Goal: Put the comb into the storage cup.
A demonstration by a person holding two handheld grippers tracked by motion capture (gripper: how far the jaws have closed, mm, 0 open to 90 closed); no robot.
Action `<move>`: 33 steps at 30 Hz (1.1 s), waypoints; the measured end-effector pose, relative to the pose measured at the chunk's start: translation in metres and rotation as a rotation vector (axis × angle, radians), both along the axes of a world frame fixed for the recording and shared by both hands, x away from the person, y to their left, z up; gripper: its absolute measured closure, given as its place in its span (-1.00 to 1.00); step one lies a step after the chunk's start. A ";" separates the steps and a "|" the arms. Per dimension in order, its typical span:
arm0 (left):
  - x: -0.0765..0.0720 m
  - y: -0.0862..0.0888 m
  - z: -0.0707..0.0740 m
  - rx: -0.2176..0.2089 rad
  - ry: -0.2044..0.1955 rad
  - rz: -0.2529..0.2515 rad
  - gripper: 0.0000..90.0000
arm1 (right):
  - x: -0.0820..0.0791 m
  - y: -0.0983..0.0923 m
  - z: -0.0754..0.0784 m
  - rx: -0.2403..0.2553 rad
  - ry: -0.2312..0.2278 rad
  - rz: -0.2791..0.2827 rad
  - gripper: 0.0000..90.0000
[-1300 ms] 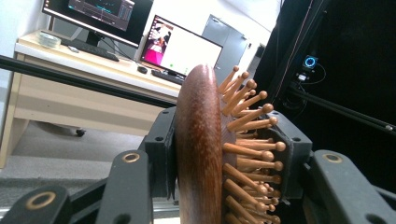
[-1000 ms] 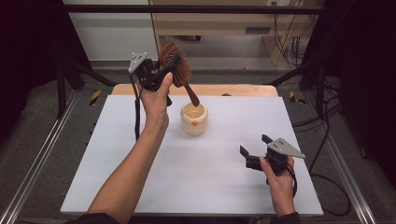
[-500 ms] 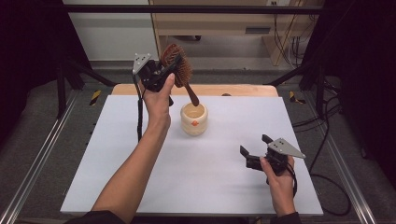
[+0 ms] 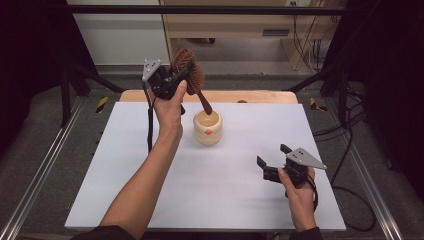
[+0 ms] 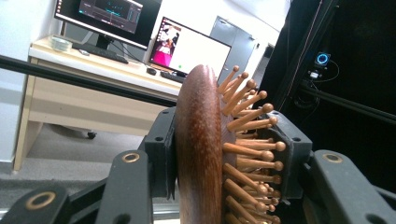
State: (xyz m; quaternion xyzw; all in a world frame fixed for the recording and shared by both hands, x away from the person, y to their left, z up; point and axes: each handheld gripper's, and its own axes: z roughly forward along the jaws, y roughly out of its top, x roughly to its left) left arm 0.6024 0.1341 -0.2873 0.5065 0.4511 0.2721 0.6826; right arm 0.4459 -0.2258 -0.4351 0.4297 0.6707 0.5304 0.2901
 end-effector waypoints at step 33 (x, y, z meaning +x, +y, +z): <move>-0.002 -0.006 -0.023 0.034 0.038 -0.016 0.13 | 0.000 0.000 0.000 -0.005 -0.003 0.006 -0.91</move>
